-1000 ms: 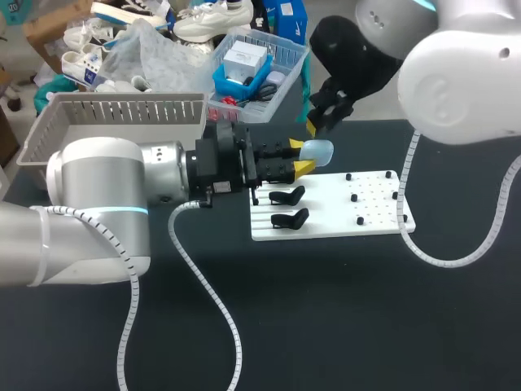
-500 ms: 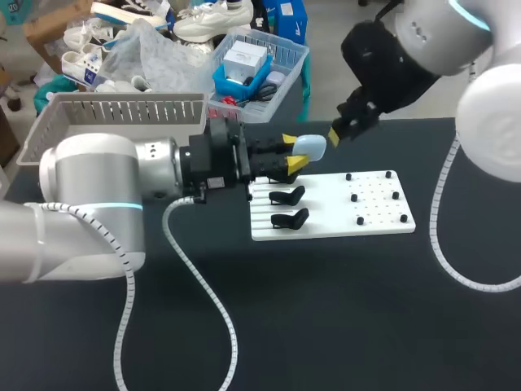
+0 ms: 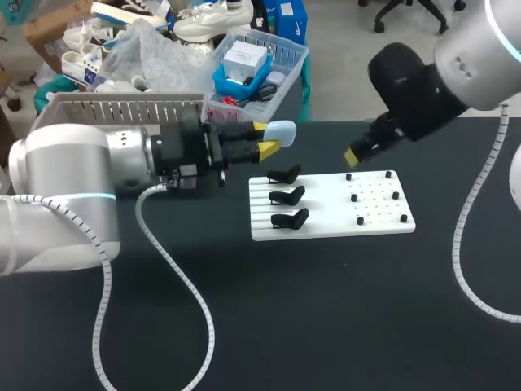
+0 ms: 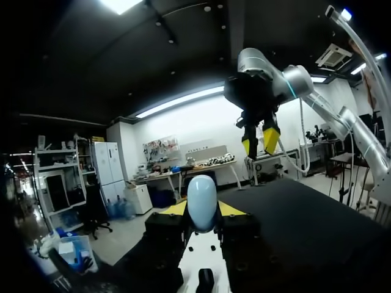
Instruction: Pick up each earbud case from the left stands, insert the matching earbuds, close the lid, and place the case in the box.
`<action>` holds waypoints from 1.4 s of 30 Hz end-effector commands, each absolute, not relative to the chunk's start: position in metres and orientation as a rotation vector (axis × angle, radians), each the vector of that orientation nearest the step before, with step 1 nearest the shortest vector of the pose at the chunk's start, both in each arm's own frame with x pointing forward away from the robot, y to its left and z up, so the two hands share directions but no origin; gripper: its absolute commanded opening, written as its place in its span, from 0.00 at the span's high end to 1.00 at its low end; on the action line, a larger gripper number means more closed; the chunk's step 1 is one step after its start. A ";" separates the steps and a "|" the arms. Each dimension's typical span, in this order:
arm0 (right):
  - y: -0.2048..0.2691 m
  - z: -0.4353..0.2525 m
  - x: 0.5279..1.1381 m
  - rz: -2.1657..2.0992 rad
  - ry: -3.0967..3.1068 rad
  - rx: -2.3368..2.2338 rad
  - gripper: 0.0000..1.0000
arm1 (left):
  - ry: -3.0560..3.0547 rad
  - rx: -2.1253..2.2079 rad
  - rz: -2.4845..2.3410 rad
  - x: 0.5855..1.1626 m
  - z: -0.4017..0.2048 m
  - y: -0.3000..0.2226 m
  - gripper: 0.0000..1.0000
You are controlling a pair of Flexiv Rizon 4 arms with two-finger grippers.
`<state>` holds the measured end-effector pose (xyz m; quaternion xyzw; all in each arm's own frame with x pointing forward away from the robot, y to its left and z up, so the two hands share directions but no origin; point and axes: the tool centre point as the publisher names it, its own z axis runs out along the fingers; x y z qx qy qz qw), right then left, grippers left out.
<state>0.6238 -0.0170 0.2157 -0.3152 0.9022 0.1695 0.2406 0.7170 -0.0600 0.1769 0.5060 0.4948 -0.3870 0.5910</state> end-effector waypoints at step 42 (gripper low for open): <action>-0.085 0.184 0.609 0.564 2.314 -0.831 0.62 | 1.367 1.013 -0.793 0.778 0.165 0.071 1.00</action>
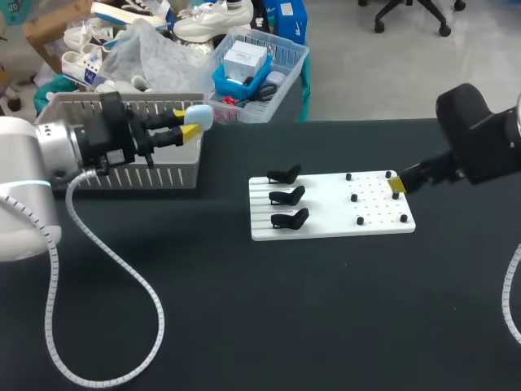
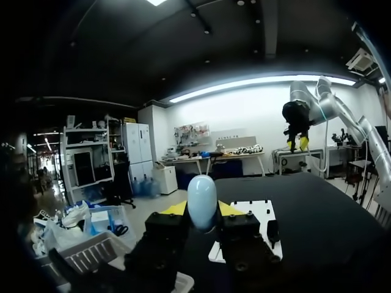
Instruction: Pick up each earbud case from the left stands, insert the matching earbuds, close the lid, and place the case in the box.
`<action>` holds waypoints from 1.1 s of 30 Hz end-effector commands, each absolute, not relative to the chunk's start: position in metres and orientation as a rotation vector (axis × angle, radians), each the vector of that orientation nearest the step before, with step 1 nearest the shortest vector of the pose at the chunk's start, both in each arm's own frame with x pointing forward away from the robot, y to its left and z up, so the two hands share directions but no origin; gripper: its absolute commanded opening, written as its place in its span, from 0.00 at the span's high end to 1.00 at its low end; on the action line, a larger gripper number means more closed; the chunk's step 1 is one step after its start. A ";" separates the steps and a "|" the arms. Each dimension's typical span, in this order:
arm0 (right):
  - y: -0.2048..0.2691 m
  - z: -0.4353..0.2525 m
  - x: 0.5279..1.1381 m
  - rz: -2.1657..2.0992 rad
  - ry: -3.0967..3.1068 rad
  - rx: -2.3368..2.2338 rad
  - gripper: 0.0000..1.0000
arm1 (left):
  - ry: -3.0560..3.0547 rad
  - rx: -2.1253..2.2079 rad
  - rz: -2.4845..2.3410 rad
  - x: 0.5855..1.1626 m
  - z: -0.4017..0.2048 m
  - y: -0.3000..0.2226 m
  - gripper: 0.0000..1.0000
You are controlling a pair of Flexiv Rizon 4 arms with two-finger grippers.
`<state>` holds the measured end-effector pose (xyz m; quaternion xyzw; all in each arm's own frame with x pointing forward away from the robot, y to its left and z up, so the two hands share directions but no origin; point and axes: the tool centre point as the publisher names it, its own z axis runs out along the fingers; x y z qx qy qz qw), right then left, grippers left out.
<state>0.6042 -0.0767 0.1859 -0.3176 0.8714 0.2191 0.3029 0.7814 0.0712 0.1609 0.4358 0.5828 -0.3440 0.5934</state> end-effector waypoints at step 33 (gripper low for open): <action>-0.108 0.173 0.622 0.554 2.319 -0.813 0.00 | 1.600 0.888 -0.724 0.844 0.112 0.130 1.00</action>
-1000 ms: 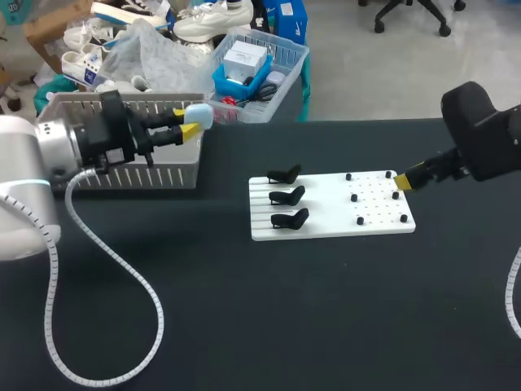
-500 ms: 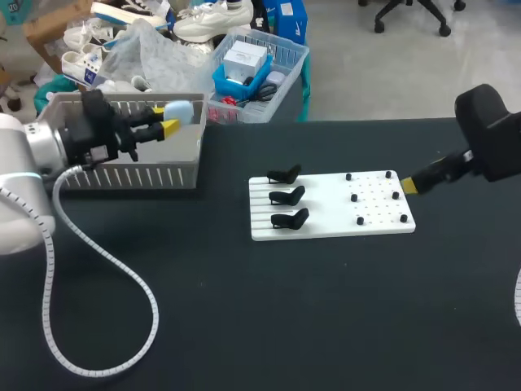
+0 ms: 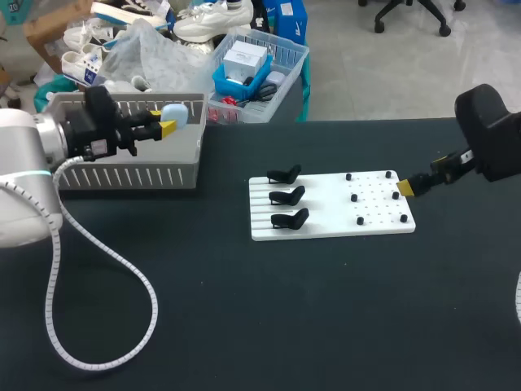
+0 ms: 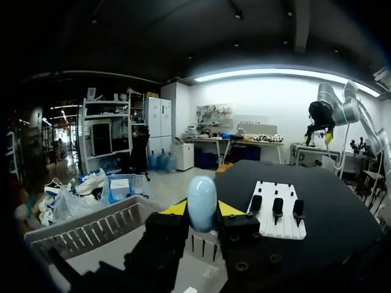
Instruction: Pick up each earbud case from the left stands, insert the matching earbuds, close the lid, and place the case in the box.
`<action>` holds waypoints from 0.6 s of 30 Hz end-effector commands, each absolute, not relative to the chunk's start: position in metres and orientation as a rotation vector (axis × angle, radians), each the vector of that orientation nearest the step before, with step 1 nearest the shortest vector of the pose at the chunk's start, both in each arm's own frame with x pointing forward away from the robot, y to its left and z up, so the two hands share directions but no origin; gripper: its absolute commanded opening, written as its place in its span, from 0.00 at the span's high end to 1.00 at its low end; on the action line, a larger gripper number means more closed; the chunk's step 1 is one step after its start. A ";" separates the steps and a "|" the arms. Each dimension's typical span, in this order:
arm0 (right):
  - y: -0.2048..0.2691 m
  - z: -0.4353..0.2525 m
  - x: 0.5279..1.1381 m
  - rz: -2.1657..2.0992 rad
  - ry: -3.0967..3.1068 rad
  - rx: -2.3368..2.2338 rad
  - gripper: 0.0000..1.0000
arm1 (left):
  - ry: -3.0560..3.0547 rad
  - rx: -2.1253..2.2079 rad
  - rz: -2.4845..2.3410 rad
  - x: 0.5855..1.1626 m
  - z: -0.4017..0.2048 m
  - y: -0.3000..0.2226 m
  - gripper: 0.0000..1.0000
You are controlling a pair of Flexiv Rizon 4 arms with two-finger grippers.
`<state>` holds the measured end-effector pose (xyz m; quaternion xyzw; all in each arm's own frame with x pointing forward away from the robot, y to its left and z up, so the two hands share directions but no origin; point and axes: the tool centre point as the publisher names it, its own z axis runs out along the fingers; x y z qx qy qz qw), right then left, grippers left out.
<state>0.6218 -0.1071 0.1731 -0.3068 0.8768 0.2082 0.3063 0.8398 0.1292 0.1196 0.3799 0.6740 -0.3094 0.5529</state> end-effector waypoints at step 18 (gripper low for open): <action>-0.108 0.173 0.622 0.554 2.319 -0.813 0.00 | 1.682 0.908 -0.705 0.862 0.094 0.148 0.93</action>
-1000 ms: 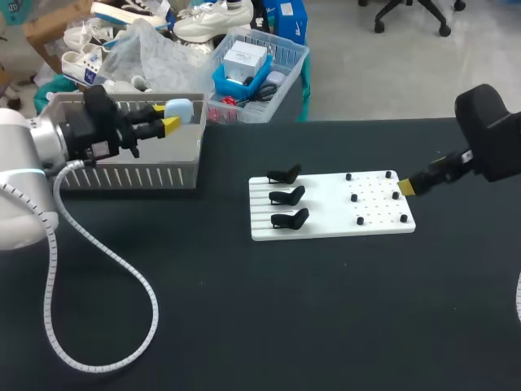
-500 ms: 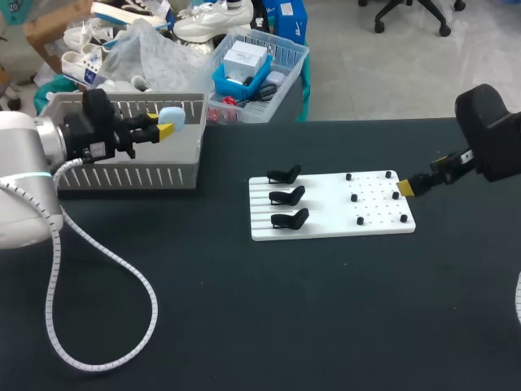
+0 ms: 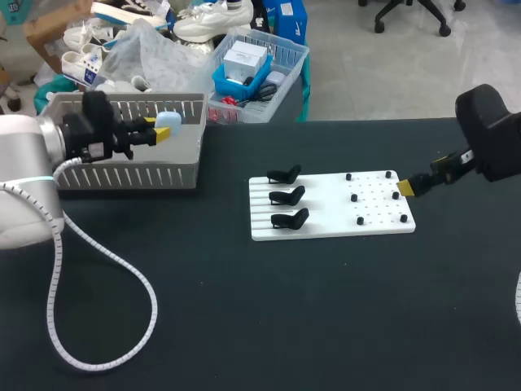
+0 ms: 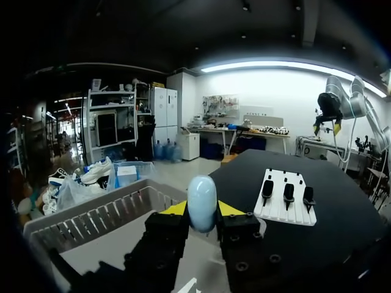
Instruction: Pick up each earbud case from the left stands, insert the matching earbuds, close the lid, and place the case in the box.
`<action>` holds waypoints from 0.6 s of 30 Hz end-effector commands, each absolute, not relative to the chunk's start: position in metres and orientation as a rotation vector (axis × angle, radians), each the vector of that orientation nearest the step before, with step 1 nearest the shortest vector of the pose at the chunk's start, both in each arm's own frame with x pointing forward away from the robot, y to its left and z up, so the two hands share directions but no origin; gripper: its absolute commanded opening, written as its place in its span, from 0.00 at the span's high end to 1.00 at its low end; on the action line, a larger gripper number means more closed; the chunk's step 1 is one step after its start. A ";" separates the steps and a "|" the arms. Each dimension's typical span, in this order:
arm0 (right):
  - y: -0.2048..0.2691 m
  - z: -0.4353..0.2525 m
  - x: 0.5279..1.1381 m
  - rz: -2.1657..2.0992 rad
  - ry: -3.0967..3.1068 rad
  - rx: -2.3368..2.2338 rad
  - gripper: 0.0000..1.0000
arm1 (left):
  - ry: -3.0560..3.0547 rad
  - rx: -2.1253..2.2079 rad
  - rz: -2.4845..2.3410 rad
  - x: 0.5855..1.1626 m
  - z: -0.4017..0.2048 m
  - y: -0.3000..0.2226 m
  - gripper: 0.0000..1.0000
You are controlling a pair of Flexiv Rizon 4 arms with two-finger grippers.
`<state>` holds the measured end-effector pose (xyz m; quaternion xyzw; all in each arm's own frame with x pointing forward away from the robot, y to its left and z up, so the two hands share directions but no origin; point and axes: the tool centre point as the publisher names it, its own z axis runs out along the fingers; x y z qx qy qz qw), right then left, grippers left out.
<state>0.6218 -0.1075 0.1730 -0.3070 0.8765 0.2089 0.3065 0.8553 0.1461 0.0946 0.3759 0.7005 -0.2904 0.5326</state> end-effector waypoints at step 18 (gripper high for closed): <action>-0.108 0.173 0.622 0.554 2.319 -0.813 0.00 | 1.681 0.906 -0.707 0.862 0.093 0.148 0.00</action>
